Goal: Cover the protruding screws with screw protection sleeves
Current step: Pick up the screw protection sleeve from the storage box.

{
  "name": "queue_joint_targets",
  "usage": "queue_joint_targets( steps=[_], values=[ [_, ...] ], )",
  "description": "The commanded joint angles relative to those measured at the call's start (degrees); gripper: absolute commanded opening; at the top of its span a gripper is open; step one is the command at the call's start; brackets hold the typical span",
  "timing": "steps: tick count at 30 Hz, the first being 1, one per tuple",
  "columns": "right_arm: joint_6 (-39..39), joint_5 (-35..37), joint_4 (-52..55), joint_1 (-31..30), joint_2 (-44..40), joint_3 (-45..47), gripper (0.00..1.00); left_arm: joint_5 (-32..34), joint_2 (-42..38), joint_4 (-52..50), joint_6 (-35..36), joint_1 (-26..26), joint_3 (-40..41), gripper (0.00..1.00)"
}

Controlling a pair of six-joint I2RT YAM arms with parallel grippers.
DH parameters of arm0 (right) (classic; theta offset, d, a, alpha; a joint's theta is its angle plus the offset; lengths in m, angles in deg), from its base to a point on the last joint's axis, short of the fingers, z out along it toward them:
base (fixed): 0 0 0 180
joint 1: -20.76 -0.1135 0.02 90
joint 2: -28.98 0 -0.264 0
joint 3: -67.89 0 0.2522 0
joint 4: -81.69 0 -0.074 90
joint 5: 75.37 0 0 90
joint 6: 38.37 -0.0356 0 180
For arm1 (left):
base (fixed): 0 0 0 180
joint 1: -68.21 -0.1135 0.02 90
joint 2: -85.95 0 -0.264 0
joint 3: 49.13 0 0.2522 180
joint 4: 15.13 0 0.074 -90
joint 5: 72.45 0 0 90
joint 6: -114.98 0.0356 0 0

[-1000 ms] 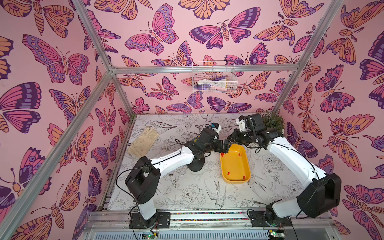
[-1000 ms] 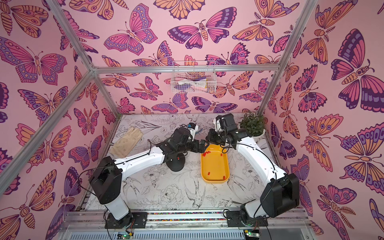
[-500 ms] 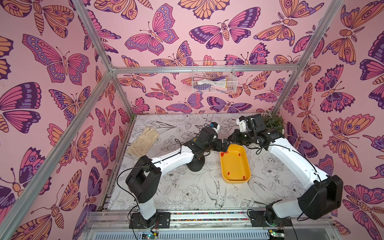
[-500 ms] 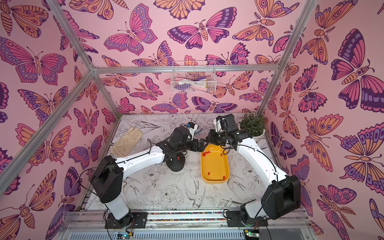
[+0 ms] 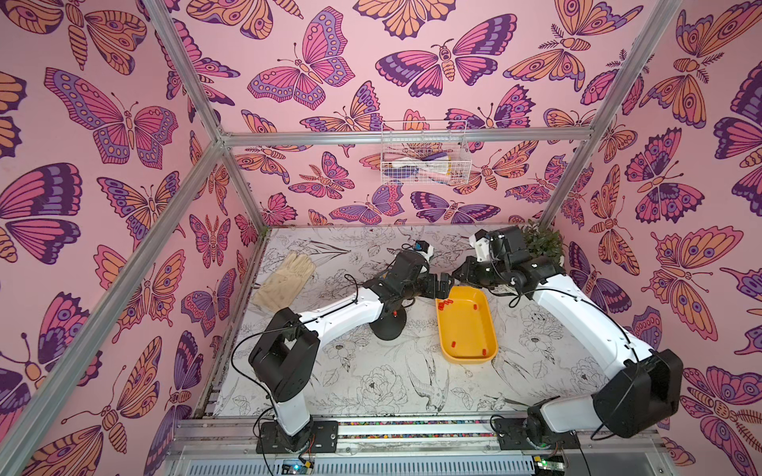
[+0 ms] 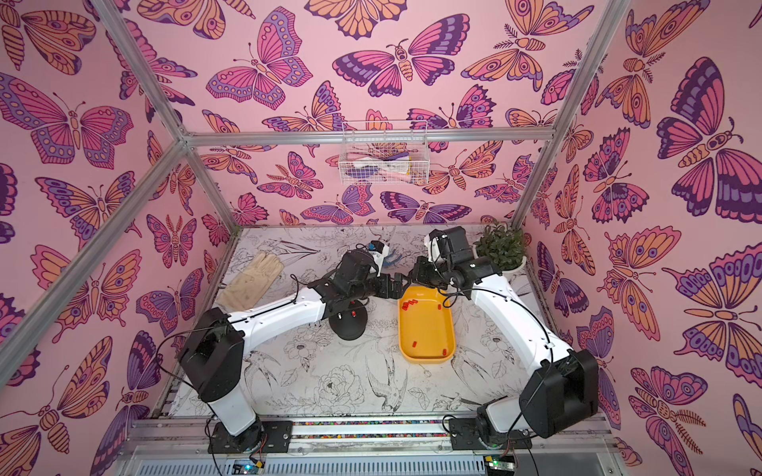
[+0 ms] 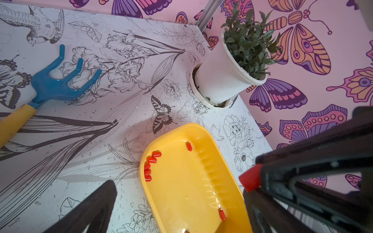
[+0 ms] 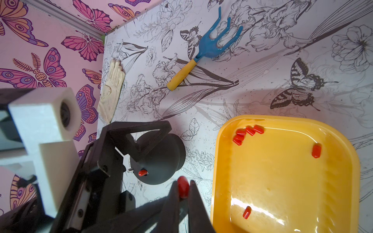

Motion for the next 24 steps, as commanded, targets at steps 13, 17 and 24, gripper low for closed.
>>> queue_joint_targets(
  steps=[13,17,24],
  values=[
    [0.08,-0.33,0.54,0.32,-1.17,0.7,0.12,-1.13,-2.31,2.11,-2.8,-0.77,3.12,1.0],
    [0.69,-0.39,0.3,0.25,-0.72,0.7,0.12,-0.49,-6.37,1.19,-3.16,-0.77,6.48,1.0],
    [4.1,1.84,2.78,-2.62,1.05,-1.65,0.12,1.66,-15.69,-7.22,-1.74,-1.8,9.7,1.0]
  ],
)
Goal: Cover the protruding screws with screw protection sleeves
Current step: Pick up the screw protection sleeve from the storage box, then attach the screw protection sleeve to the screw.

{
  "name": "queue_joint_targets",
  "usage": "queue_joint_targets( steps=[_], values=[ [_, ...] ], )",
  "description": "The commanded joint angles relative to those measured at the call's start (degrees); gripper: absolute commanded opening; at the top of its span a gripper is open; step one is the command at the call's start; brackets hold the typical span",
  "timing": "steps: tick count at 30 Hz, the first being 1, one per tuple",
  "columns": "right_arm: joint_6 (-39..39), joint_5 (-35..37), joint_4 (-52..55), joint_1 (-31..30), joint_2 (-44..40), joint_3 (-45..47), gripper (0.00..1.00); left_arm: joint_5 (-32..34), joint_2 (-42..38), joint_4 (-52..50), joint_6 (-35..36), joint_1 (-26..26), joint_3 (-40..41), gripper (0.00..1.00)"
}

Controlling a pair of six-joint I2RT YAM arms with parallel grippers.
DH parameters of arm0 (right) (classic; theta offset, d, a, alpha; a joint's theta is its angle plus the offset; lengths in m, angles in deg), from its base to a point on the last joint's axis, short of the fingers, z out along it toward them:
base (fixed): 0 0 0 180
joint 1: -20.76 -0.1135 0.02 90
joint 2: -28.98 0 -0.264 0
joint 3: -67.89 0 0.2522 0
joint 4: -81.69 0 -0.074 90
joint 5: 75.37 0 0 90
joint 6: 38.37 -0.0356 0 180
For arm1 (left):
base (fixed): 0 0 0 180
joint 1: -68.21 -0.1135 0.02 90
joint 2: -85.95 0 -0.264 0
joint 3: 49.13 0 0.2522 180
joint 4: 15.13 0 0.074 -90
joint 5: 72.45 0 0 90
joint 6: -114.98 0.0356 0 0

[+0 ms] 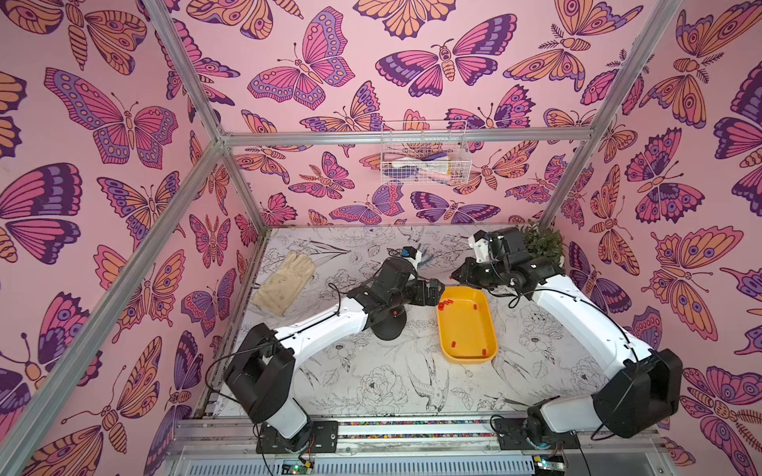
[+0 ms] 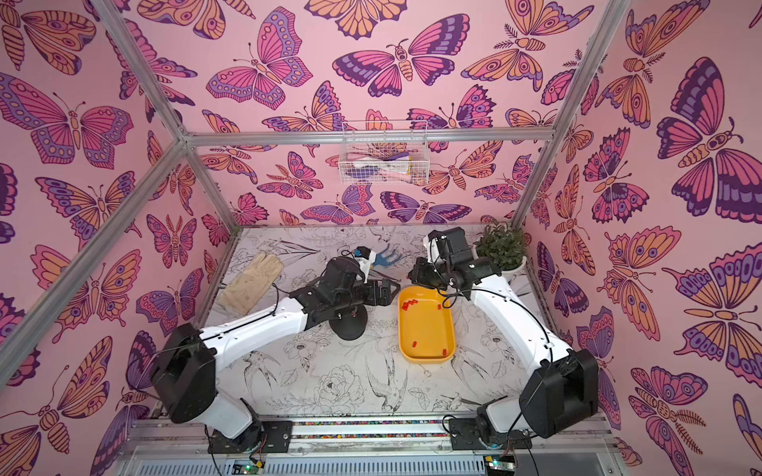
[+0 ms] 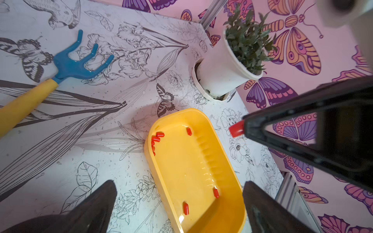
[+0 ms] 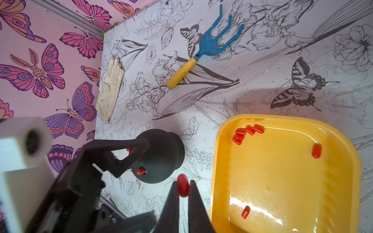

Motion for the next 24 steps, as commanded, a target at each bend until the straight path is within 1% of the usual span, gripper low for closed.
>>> queue_joint_targets(
  steps=[1,4,7,8,12,13,14,17,20,24],
  values=[
    [3.29,2.0,2.95,-2.58,1.41,-2.38,0.12,1.51,-5.36,-5.69,0.8,-1.84,1.63,1.0],
    [4.83,3.47,4.18,-5.04,2.79,-3.96,0.12,1.6,-10.32,-10.39,1.5,-4.84,3.07,1.0],
    [6.43,5.86,6.09,-8.41,4.66,-6.19,0.12,0.9,-15.01,-15.26,1.67,-9.42,4.84,1.0],
    [7.0,6.72,6.67,-9.65,5.42,-7.11,0.12,0.45,-18.08,-16.51,1.66,-11.21,5.62,1.0],
    [8.11,9.13,8.02,-13.87,8.15,-9.97,0.12,-1.37,-24.18,-19.61,2.4,-16.34,8.92,1.0],
    [8.24,9.72,8.31,-14.81,8.26,-10.55,0.12,-1.39,-25.35,-20.23,2.78,-17.13,9.51,1.0],
    [8.55,10.16,8.64,-15.8,10.48,-11.4,0.12,-1.48,-26.55,-20.93,3.16,-17.8,10.05,1.0],
    [8.96,11.0,9.52,-18.64,13.21,-13.96,0.12,-1.92,-29.46,-22.65,4.71,-19.52,11.36,1.0],
    [9.57,12.64,10.62,-21.46,15.71,-16.63,0.12,-1.91,-31.29,-24.11,7.04,-21.01,12.55,1.0],
    [9.81,13.68,11.59,-24.02,18.38,-19.19,0.11,-2.42,-32.4,-24.8,6.19,-22.15,14.17,1.0]
  ],
)
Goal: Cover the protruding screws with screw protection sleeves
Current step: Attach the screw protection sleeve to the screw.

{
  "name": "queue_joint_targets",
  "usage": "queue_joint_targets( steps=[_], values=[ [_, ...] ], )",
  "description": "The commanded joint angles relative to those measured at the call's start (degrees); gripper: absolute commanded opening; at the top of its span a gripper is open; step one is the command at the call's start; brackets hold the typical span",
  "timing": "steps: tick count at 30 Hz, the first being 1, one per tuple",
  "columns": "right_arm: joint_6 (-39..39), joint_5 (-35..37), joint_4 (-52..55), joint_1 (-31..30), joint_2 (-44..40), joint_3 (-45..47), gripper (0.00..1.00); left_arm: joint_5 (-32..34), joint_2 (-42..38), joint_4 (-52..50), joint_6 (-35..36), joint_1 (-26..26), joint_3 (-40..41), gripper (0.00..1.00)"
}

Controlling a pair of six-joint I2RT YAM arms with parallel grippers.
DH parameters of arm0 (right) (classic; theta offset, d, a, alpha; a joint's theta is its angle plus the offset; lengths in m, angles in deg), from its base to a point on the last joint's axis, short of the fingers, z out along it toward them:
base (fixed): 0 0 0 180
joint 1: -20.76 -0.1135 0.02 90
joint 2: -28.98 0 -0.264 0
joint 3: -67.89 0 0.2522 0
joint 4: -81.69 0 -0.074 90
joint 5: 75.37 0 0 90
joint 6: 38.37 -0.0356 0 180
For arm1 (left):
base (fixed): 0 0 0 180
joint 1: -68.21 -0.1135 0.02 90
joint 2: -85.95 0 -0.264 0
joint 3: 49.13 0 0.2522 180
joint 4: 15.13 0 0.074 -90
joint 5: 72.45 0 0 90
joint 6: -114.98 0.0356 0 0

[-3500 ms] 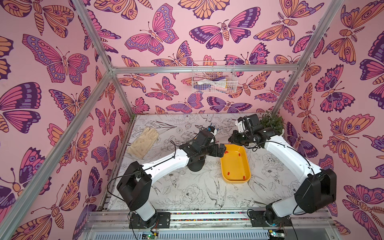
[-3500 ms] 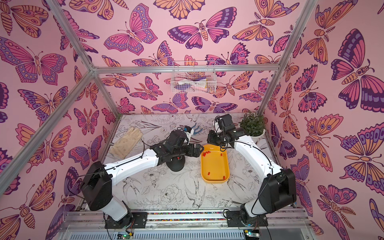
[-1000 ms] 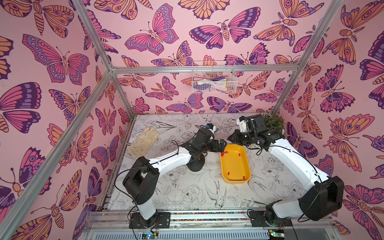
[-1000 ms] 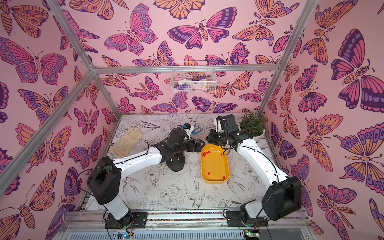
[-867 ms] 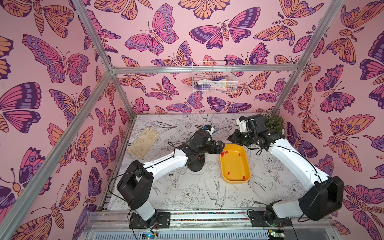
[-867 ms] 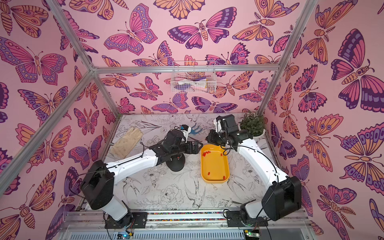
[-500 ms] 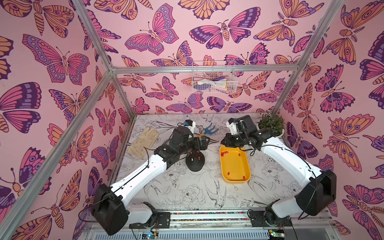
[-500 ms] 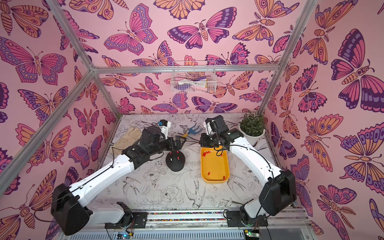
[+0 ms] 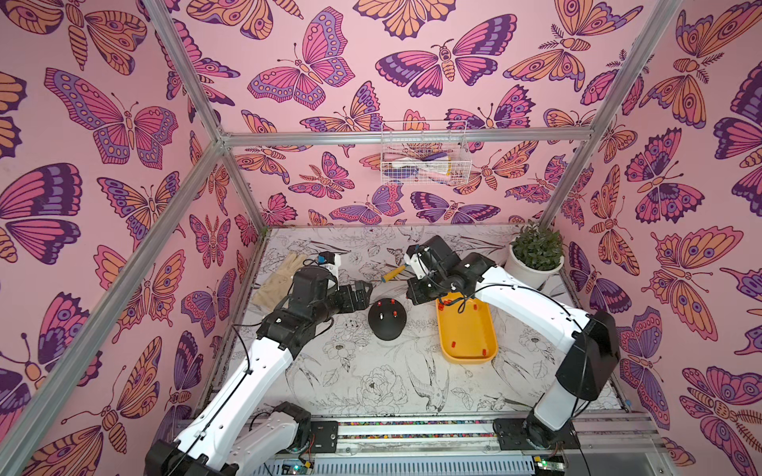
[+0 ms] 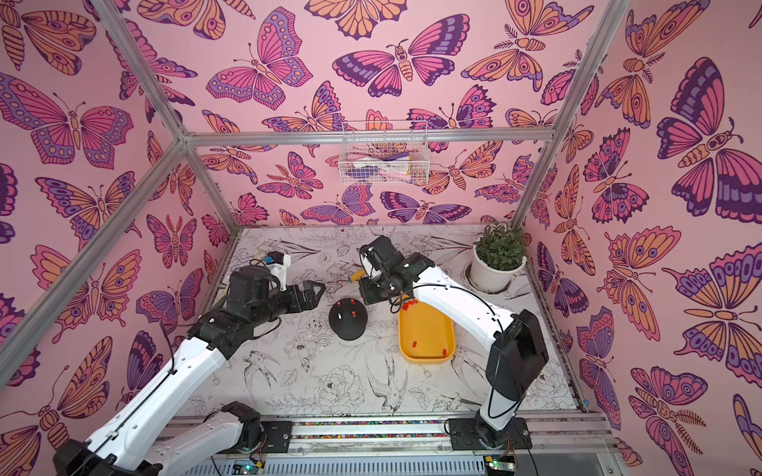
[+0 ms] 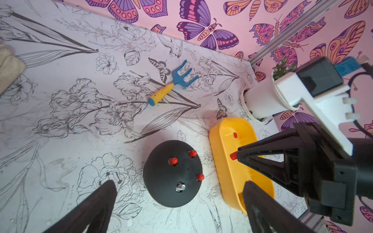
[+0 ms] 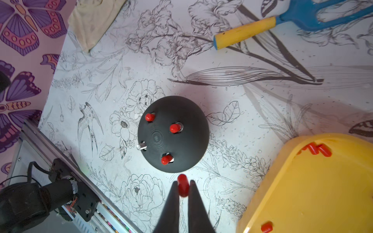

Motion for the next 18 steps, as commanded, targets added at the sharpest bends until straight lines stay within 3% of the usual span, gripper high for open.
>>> queue_joint_targets(
  steps=[1,18],
  values=[
    [1.24,2.35,2.68,-1.76,1.61,-2.94,0.11,-0.45,-0.91,-2.34,1.21,-0.49,2.14,1.0],
    [1.37,3.56,4.4,-6.44,7.59,-8.76,0.11,1.52,-2.96,-0.84,-0.82,-2.35,4.53,1.0]
  ],
)
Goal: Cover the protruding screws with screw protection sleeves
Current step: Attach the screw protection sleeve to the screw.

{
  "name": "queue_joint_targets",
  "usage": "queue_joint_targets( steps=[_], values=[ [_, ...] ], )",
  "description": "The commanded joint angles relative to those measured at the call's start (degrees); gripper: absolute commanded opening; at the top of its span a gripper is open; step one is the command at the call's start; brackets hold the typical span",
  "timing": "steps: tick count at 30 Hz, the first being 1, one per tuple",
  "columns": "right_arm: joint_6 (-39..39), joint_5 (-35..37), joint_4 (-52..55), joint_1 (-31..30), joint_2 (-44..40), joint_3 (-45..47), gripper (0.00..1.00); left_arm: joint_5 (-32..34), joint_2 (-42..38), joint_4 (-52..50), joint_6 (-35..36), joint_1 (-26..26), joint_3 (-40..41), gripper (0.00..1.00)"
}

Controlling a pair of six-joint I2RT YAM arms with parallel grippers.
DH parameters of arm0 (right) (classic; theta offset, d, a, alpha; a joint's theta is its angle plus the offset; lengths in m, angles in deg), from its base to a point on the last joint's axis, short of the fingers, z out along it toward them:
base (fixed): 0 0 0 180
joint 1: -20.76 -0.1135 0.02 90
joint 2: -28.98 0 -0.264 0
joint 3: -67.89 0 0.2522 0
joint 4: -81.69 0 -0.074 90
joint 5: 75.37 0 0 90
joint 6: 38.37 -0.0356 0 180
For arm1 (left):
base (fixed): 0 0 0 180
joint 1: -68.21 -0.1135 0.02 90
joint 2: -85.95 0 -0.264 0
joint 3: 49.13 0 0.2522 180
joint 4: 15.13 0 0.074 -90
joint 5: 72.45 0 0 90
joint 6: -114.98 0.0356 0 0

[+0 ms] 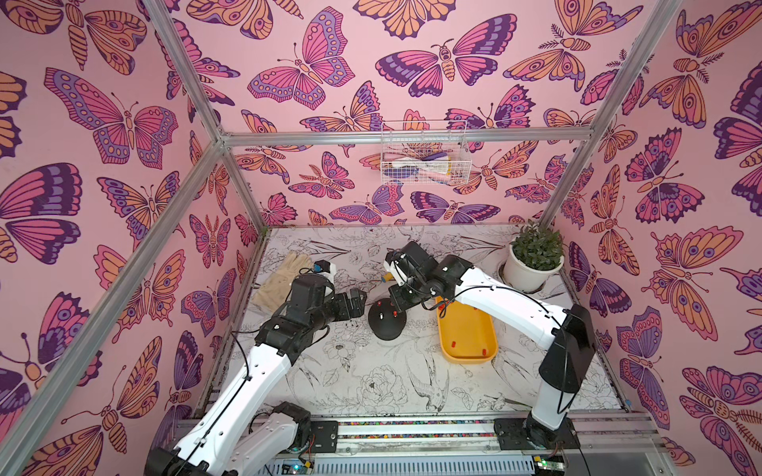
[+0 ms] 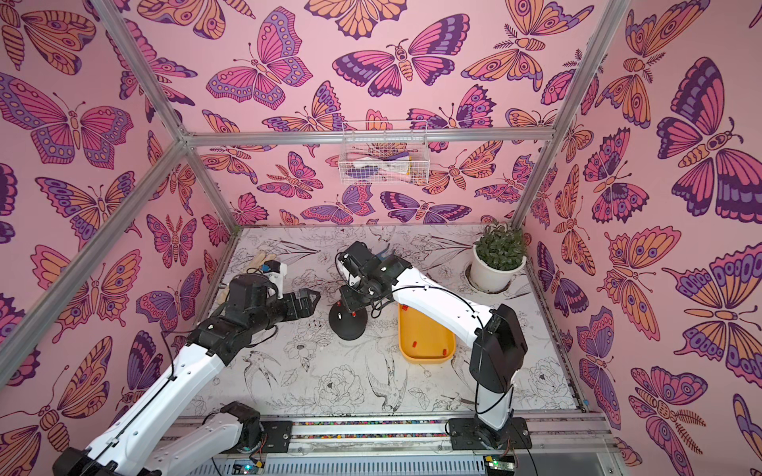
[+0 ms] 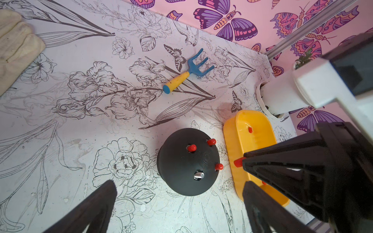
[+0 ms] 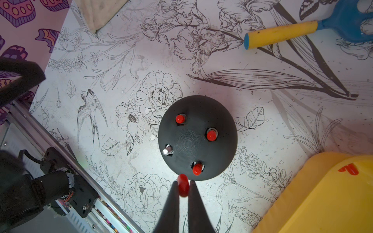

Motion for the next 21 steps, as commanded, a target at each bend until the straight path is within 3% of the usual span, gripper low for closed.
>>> queue_joint_targets(
  steps=[1,21],
  values=[
    [0.73,1.05,2.03,-0.89,2.27,-2.22,0.11,-0.32,-0.73,0.47,-0.71,-1.26,0.98,1.0],
    [0.31,0.67,2.12,-2.58,5.51,-3.58,0.11,-3.06,-0.92,1.88,-1.63,-4.06,1.77,1.0]
  ],
)
